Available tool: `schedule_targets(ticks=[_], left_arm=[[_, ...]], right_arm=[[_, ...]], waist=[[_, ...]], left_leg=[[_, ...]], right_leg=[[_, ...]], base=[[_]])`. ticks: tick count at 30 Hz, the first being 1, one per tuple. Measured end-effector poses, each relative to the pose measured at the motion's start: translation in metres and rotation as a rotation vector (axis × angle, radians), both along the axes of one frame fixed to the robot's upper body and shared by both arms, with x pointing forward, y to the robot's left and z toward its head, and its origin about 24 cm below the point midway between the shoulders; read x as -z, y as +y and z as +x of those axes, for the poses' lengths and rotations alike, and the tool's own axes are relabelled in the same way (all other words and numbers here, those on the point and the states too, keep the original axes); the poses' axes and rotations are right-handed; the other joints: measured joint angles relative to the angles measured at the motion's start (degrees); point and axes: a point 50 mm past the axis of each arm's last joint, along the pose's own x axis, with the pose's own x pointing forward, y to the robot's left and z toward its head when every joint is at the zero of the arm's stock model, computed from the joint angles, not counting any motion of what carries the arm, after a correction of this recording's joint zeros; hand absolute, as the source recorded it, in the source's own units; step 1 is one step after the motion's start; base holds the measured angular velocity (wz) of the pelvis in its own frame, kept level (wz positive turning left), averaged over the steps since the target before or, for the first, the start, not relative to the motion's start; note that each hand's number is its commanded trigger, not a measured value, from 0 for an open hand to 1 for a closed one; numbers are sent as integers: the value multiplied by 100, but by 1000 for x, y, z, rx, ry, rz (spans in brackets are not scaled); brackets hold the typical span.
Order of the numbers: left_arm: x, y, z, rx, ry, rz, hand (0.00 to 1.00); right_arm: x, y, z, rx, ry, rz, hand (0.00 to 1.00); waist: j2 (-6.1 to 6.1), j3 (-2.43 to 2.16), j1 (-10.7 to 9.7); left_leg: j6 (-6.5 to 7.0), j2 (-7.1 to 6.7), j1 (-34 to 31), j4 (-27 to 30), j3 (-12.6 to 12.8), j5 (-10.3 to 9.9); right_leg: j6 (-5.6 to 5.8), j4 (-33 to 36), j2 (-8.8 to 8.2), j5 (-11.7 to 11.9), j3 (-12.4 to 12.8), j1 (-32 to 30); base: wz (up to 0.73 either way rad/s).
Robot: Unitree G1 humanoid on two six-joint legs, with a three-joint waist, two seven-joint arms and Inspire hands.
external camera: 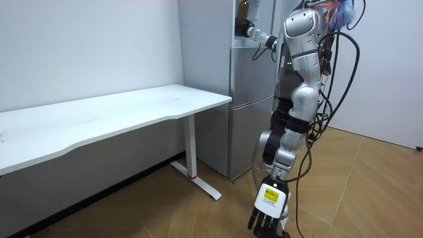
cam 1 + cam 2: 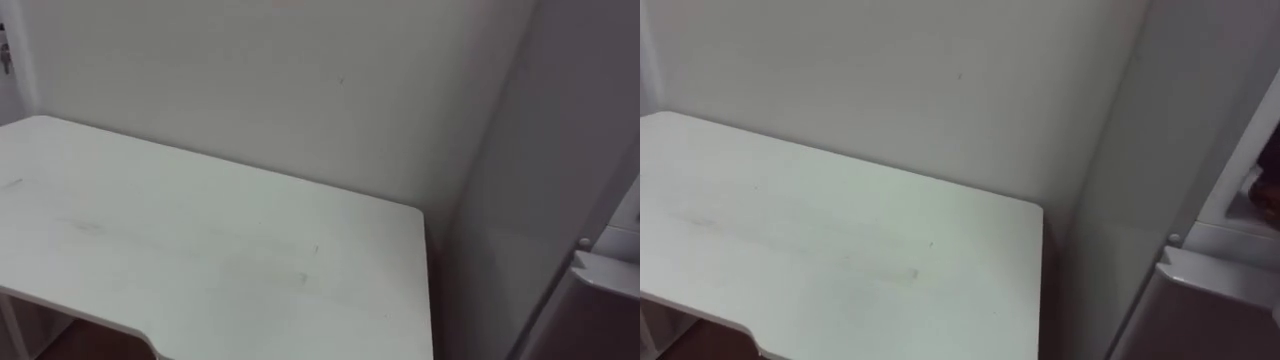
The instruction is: Put the bottle in the upper fridge
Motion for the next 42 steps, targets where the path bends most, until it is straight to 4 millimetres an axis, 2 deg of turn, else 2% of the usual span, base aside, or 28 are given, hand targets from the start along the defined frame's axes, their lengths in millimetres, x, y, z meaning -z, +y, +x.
schedule_targets(ticks=[5, 7, 12, 18, 34, 41, 42], left_arm=[[-1, 0, -7, -8, 29, 4, 0], [-2, 1, -14, -14, 47, 6, 0], [-2, 1, -18, -40, 57, 3, 0], [-2, 0, -19, -83, 45, 1, 0], [-7, 5, -14, -60, -2, 31, 0], [-8, 7, -14, -49, 2, 27, 0], [-8, 7, -15, -50, 4, 26, 0]], right_arm=[[10, -12, 0, 48, 53, 41, 100], [13, -15, 2, 60, 69, 60, 100], [17, -19, 2, 77, 70, 77, 100], [16, -21, 1, 85, 53, 53, 100], [18, -26, 4, 113, 65, -4, 100], [21, -38, 0, 128, 106, -34, 100], [21, -39, -1, 132, 111, -35, 96]], waist=[[-39, 4, 49], [-65, -11, 63], [-44, 3, 134], [0, 23, 173], [76, 21, 207], [96, 20, 351], [96, 20, 365]], left_leg=[[-1, -3, 32, 21, -149, 1], [-1, -5, 43, 32, -182, 1], [-3, -10, 75, 46, -226, 0], [-10, -10, 68, 52, -252, 3], [4, -16, -46, 224, -325, -28], [0, -16, -111, 314, -410, -34], [1, -15, -128, 339, -424, -34]], right_leg=[[0, -19, -2, -4, -122, 119], [1, -112, -5, -3, -231, 197], [-2, -186, -2, 1, -409, 294], [-3, -195, 1, 1, -401, 295], [-19, -188, 20, 26, -401, 284], [-22, -176, 19, 63, -401, 283], [-22, -175, 17, 63, -407, 285]], base=[[16], [8], [4], [1], [2], [5], [10]])
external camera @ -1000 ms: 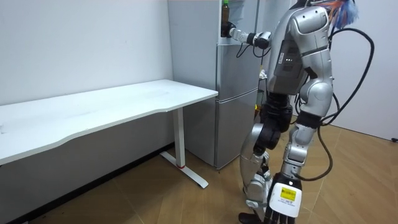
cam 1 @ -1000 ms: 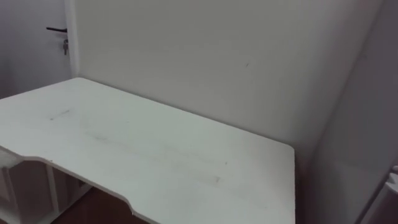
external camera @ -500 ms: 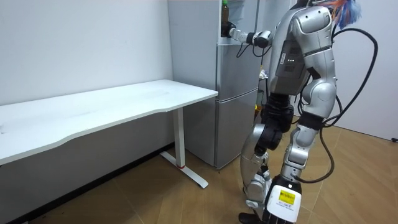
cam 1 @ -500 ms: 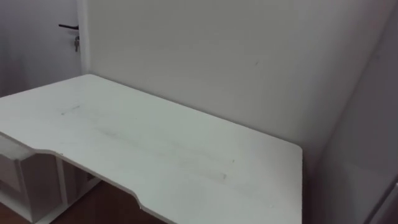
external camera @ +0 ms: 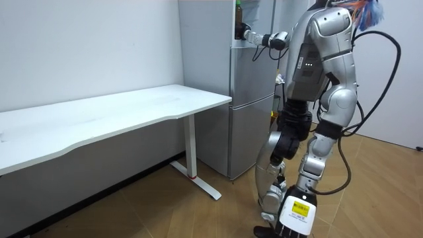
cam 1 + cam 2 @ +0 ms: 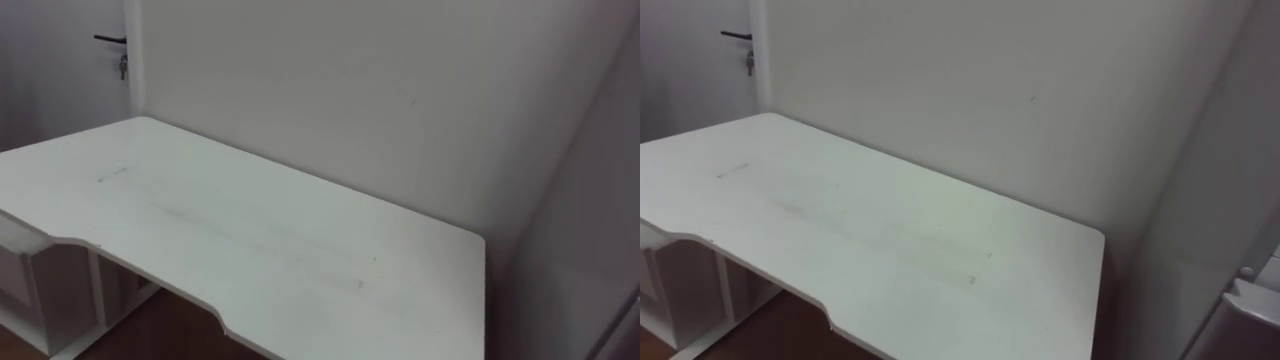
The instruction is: Put the bottle in the upper fridge
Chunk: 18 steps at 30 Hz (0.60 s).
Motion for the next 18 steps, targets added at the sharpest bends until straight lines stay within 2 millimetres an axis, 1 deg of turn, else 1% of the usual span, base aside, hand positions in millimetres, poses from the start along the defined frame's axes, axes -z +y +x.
schedule_targets(ticks=[8, 14, 18], left_arm=[[1, -3, 1, 26, 7, -10, 0], [2, -4, 3, 36, -1, -16, 0], [2, -4, -1, 34, 9, -19, 0]], right_arm=[[-2, 0, 0, -1, -1, -6, 0], [-5, 2, 1, 11, -7, -25, 0], [-6, 3, 0, 20, 33, -94, 0]], waist=[[3, -1, -9], [5, -3, -79], [-11, -13, -120]], left_leg=[[2, 0, -3, 6, -3, -2], [-8, -1, -10, -2, -23, -11], [6, 3, 12, -23, 2, 14]], right_leg=[[0, -38, 14, 2, 7, 66], [1, -35, 13, 1, 3, 62], [3, -34, 13, -3, 33, 56]], base=[[0], [1], [0]])
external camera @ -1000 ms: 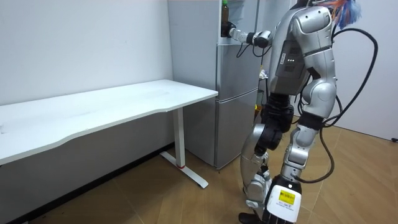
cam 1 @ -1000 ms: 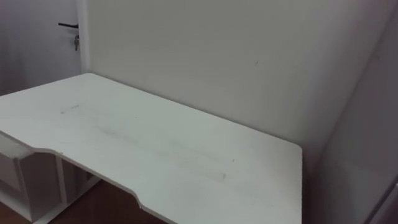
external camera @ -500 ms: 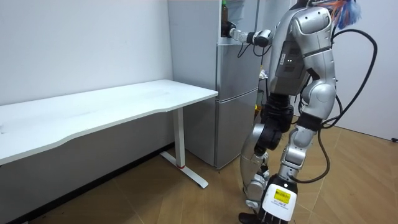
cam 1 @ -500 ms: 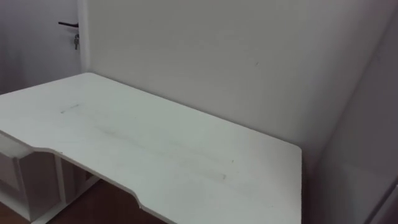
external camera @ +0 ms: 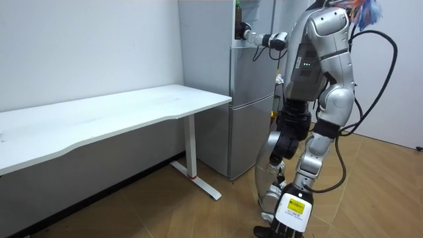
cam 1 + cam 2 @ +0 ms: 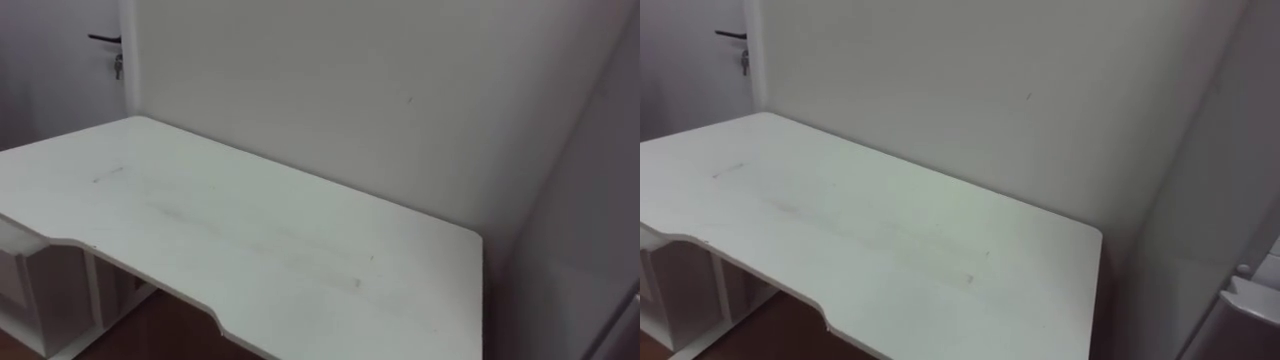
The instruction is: Put the bottle in the upper fridge
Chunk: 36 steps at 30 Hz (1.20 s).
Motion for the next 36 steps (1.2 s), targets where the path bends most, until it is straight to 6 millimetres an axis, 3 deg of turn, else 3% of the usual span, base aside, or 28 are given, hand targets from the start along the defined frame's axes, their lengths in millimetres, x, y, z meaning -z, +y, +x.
schedule_targets(ticks=[3, 9, 18, 19, 20, 21, 26, 30, 34, 36], left_arm=[[0, 0, -1, -2, 1, -1, 0], [1, -1, -1, -6, 14, -18, 0], [1, 1, 3, -10, 37, -46, 0], [1, 2, 4, -10, 35, -44, 0], [1, 2, 5, -9, 33, -43, 0], [1, 2, 8, -9, 26, -42, 0], [2, 2, 20, -3, 0, -40, 0], [2, 3, 28, 1, -18, -38, 0], [2, 4, 34, 4, -33, -36, 0], [1, 5, 38, 8, -40, -32, 0]], right_arm=[[3, 0, -1, 3, 57, -73, 0], [15, -2, -2, -19, 232, -176, 0], [22, -6, -2, -59, 315, -168, 0], [23, -6, -2, -67, 326, -165, 36], [24, -6, -2, -71, 333, -163, 58], [27, -6, -2, -76, 349, -161, 100], [41, -8, -6, -86, 407, -88, 100], [41, -10, -7, -76, 406, -75, 100], [42, -10, -7, -80, 412, -79, 98], [42, -10, -8, -80, 417, -78, 12]], waist=[[-15, 1, -25], [-166, -11, -46], [-223, -22, -63], [-238, -26, -69], [-245, -30, -70], [-270, -34, -82], [-306, -40, -78], [-317, -46, -50], [-328, -41, -72], [-343, -34, -71]], left_leg=[[5, 3, 83, -37, 16, 4], [4, 3, 196, -73, 29, -9], [2, 3, 396, -169, 14, -6], [0, 3, 442, -198, 15, -4], [-1, 3, 455, -204, 18, -4], [-1, 3, 463, -208, 22, -4], [4, 3, 490, -212, 40, -1], [5, 11, 512, -247, 67, 0], [5, 15, 515, -255, 67, -1], [5, 14, 515, -257, 67, -1]], right_leg=[[0, 1, -9, -1, 34, 19], [2, -115, 36, -1, 112, 166], [33, -217, 90, 52, 118, 352], [38, -252, 90, 61, 118, 394], [39, -269, 91, 66, 119, 410], [40, -283, 92, 69, 121, 421], [39, -275, 101, 94, 171, 418], [40, -280, 133, 99, 410, 398], [40, -290, 140, 99, 363, 412], [41, -290, 165, 99, 369, 412]], base=[[0], [1], [0], [0], [0], [-3], [-3], [-2], [0], [0]])
